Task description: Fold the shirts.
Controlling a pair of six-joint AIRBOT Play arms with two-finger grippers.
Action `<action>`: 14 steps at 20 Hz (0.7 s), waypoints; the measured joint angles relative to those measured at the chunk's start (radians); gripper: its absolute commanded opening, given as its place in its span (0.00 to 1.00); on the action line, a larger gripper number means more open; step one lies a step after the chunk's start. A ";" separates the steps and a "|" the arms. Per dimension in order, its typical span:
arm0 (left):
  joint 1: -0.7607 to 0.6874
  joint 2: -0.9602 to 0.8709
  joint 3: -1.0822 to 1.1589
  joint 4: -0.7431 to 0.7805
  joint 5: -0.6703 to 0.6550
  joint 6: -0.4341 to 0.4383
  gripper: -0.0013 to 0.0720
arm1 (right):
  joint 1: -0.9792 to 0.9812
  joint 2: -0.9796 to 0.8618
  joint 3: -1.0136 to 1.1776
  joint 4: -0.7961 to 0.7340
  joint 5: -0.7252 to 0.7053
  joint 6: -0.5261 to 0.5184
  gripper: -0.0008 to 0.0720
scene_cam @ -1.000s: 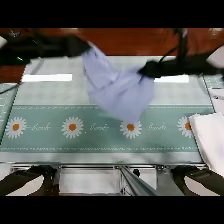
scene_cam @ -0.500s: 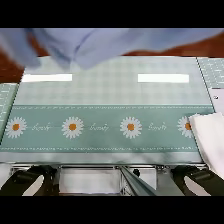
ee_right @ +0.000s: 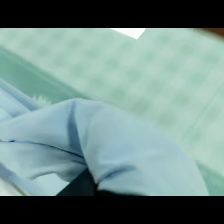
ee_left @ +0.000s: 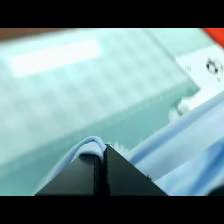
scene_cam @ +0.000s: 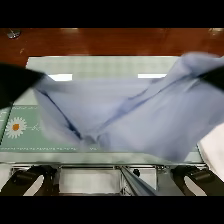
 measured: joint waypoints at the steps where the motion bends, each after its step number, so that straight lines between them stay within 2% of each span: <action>1: -0.002 -0.010 -0.084 -0.010 0.015 -0.002 0.05 | 0.000 0.006 -0.104 0.001 -0.028 0.000 0.04; 4: -0.008 -0.075 -0.278 -0.038 0.133 0.001 0.05 | 0.000 -0.016 -0.370 -0.011 -0.176 0.001 0.04; 6: -0.011 -0.154 -0.347 -0.049 0.240 0.010 0.05 | -0.009 -0.082 -0.473 -0.033 -0.302 0.013 0.04; 8: -0.014 -0.252 -0.366 -0.062 0.351 0.017 0.05 | -0.039 -0.181 -0.505 -0.043 -0.417 0.028 0.04; 11: -0.016 -0.407 -0.328 -0.101 0.481 0.024 0.05 | -0.106 -0.360 -0.454 0.005 -0.517 0.038 0.04; 12: -0.016 -0.451 -0.305 -0.121 0.507 0.024 0.12 | -0.128 -0.412 -0.428 0.028 -0.531 0.039 0.11; 13: -0.016 -0.493 -0.278 -0.128 0.519 0.025 0.53 | -0.151 -0.460 -0.397 0.058 -0.542 0.040 0.56; 14: -0.015 -0.527 -0.252 -0.132 0.540 0.028 0.96 | -0.174 -0.499 -0.369 0.072 -0.552 0.035 0.88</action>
